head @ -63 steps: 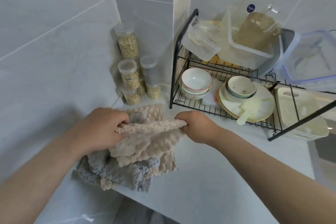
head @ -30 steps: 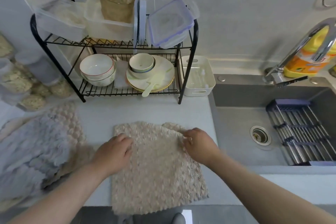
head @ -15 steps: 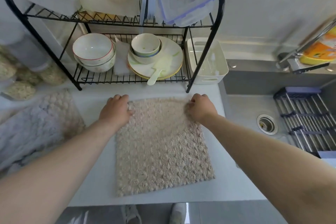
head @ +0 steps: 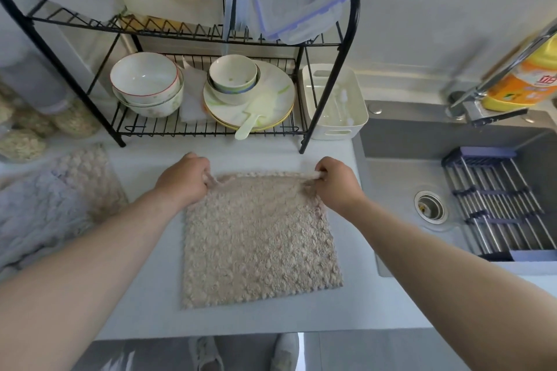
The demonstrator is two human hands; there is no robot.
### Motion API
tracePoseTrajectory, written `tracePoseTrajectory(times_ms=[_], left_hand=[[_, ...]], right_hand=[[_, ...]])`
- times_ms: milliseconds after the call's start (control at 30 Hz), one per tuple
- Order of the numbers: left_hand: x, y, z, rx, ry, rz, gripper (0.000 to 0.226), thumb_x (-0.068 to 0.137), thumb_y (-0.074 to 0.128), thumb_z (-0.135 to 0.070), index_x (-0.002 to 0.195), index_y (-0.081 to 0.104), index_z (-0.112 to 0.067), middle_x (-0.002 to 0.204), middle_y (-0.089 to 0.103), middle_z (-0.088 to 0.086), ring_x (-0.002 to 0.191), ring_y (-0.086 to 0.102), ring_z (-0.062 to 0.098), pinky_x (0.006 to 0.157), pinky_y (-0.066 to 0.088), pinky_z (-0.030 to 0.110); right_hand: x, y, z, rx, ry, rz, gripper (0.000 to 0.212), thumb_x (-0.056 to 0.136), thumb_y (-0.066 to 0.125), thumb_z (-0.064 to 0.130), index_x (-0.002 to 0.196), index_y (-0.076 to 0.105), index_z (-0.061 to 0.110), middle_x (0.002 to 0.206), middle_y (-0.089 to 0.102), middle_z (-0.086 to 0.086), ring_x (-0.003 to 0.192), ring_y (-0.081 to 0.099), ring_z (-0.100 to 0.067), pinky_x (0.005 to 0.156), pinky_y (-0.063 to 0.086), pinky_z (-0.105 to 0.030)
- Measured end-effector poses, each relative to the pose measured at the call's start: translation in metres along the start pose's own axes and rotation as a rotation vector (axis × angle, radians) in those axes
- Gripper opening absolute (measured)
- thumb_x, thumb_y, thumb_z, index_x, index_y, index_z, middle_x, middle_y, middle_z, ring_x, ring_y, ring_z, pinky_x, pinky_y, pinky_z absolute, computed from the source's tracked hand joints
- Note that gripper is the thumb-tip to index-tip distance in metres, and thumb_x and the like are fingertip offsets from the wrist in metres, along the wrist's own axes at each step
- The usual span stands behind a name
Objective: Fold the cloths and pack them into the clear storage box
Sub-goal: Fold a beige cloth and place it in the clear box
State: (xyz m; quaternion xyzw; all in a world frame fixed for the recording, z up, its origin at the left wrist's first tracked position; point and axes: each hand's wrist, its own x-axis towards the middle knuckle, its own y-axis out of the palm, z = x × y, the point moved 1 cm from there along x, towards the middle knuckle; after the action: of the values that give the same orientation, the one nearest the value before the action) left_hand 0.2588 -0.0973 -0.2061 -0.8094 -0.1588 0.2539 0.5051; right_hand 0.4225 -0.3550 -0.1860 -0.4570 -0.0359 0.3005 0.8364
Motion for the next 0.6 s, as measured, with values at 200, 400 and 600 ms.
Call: tracePoseTrajectory(times_ms=[200, 400, 600], left_hand=[[-0.062, -0.019, -0.01, 0.036, 0.139, -0.215, 0.02, 0.078, 0.057, -0.001, 0.068, 0.047, -0.015, 0.08, 0.044, -0.004, 0.064, 0.046, 0.02, 0.052, 0.034, 0.033], [-0.154, 0.013, 0.004, 0.025, 0.076, -0.085, 0.03, 0.081, 0.058, -0.004, 0.082, 0.045, -0.03, 0.09, 0.045, -0.017, 0.057, 0.045, 0.006, 0.047, 0.03, 0.021], [-0.188, 0.054, 0.028, 0.183, 0.127, -0.03, 0.027, 0.072, 0.07, -0.003, 0.093, 0.067, -0.02, 0.109, 0.066, -0.008, 0.068, 0.065, 0.017, 0.05, 0.048, 0.029]], right_hand=[[-0.031, -0.017, -0.01, -0.036, -0.221, -0.043, 0.018, 0.081, 0.057, -0.002, 0.079, 0.057, 0.016, 0.086, 0.049, 0.003, 0.077, 0.047, -0.017, 0.061, 0.034, -0.019], [-0.107, -0.005, -0.043, -0.083, -0.237, 0.138, 0.018, 0.082, 0.055, 0.002, 0.087, 0.063, 0.016, 0.09, 0.058, 0.004, 0.076, 0.057, -0.019, 0.068, 0.05, -0.035], [-0.141, 0.017, -0.066, -0.179, -0.276, 0.237, 0.024, 0.078, 0.056, 0.013, 0.098, 0.068, 0.019, 0.112, 0.061, 0.007, 0.097, 0.06, -0.019, 0.076, 0.05, -0.027]])
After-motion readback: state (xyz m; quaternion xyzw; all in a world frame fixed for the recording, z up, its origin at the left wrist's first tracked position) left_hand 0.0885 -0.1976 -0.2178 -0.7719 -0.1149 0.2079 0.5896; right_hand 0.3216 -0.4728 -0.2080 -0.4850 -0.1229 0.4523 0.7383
